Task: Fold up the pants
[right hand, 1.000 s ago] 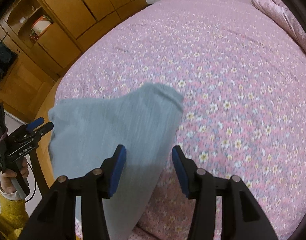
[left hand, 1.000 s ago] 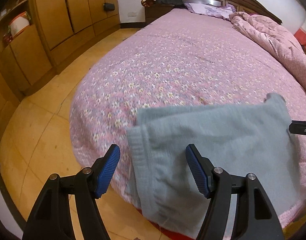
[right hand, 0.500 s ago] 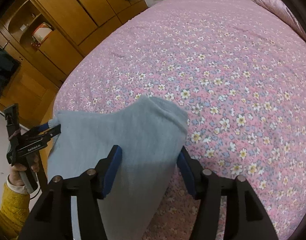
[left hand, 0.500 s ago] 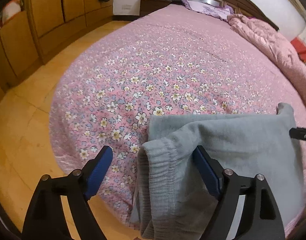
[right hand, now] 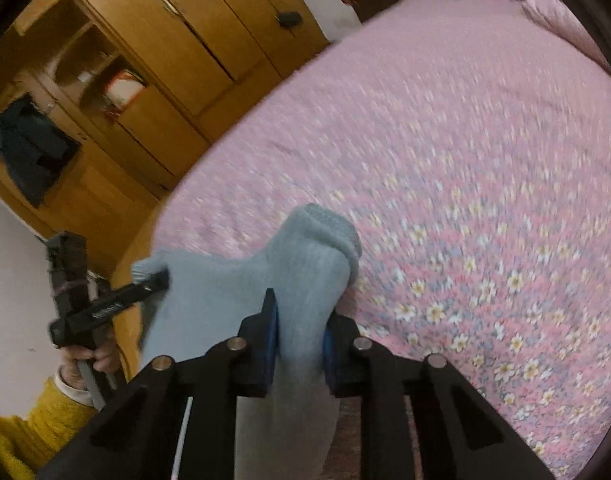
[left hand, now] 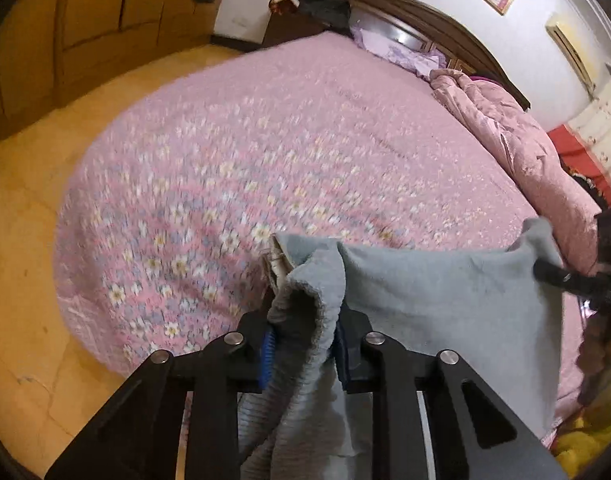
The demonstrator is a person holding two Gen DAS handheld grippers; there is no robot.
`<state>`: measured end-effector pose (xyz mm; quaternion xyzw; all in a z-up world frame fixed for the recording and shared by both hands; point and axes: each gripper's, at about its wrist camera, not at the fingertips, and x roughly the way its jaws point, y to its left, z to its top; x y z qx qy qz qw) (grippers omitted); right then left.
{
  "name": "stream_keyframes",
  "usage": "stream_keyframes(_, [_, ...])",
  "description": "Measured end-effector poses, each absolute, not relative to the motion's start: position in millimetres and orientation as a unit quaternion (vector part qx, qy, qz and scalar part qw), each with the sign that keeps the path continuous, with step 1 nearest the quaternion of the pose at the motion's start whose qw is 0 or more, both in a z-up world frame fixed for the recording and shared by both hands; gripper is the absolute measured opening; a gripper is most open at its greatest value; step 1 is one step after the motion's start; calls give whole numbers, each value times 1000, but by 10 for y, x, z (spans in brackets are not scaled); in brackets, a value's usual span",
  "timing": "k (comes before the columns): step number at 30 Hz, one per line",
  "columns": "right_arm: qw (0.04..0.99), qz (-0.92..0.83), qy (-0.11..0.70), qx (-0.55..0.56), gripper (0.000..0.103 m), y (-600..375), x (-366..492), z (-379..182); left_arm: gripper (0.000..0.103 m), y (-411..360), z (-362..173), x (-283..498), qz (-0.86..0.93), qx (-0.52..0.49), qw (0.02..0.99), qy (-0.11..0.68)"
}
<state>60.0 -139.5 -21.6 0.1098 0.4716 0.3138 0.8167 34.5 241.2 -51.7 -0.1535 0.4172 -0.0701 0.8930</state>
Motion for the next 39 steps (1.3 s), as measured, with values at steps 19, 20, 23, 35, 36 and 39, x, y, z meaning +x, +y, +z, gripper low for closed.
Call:
stream_keyframes(19, [836,201,495,126,37,-1828,1310,-380,28,2174,-269,1246,-71,-96,881,458])
stream_keyframes(20, [832,200,499,140,42,-1857,1320,-402,28,2210,-215,1197,-74,-103,880,458])
stream_keyframes(23, [819,203,508,174,43,-2007,1251,-425,28,2270,-34,956,-74,-107,885,447])
stream_keyframes(35, [788,224,545,176,44,-2092,667,-520,28,2070,-406,554,-16,-71,858,509])
stream_keyframes(36, [787,227,547,174,44,-2080,632,-538,30,2072,-465,560,2,-59,855,514])
stream_keyframes(39, [790,227,546,161,44,-2049,544,-585,30,2145,-457,540,15,-86,853,514])
